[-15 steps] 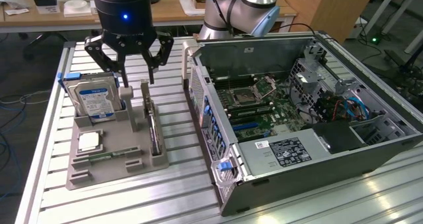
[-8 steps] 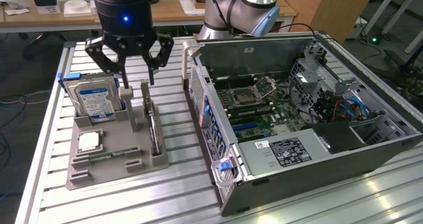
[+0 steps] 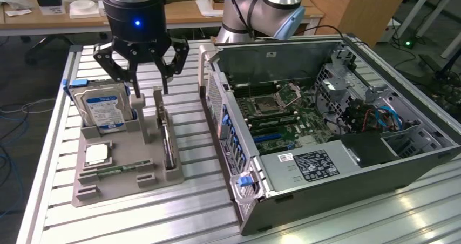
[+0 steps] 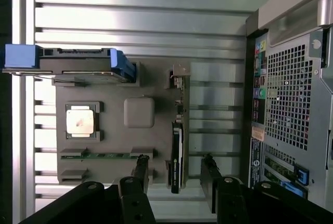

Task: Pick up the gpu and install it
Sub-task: 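Pick up the gpu and move the gpu toward the slot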

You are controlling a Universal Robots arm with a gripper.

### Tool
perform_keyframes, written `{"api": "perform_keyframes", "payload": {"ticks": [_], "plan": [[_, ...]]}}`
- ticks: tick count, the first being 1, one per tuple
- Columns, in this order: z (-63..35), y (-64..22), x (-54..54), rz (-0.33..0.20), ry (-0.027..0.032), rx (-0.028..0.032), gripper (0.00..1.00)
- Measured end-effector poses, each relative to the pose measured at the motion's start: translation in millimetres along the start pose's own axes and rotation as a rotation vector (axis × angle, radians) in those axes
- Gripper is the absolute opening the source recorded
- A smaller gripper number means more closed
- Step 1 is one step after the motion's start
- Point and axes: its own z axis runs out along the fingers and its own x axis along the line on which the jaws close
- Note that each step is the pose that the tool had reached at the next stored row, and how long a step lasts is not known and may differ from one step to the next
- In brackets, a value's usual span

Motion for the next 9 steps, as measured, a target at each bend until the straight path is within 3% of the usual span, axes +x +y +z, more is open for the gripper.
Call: {"api": "perform_keyframes", "payload": {"ticks": [9], "plan": [[4.0,-5.1,0.1,-0.001,-0.0002,-0.0001,0.53]]}}
